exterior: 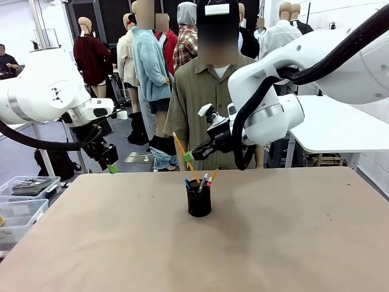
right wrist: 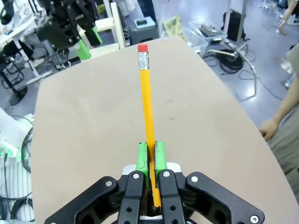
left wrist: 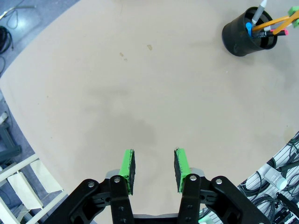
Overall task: Place the pens into the pen holder.
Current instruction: Pick up a writing instrument from the table and place it into the Pen holder.
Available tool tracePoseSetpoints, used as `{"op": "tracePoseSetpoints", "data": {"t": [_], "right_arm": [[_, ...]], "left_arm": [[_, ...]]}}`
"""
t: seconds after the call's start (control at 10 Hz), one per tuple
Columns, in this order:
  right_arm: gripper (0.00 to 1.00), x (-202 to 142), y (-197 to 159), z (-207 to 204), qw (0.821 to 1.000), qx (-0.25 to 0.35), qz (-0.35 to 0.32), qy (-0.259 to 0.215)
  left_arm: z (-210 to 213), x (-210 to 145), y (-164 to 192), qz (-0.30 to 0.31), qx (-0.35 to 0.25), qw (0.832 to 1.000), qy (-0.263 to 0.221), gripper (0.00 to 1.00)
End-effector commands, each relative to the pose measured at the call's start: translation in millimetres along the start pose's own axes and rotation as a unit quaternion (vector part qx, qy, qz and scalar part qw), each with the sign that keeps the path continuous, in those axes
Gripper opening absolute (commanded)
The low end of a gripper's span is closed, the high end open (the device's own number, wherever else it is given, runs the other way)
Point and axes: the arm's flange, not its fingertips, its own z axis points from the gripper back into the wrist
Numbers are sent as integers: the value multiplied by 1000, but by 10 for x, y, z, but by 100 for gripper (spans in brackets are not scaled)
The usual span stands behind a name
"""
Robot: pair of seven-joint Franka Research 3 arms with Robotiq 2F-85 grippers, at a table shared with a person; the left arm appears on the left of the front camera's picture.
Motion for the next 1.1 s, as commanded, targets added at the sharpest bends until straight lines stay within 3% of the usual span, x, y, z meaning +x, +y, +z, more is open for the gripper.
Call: {"op": "tracePoseSetpoints", "data": {"t": [0.0,0.5,1.0], "right_arm": [[0,-71,75,-167,1000,-22,17,-13],[0,-225,191,-286,997,-63,27,21],[0,-367,116,-326,998,-54,16,19]], "left_arm": [[6,-10,7,-1,10,1000,-1,46],[6,-10,7,-1,10,1000,-1,46],[6,-10,7,-1,10,1000,-1,46]]}}
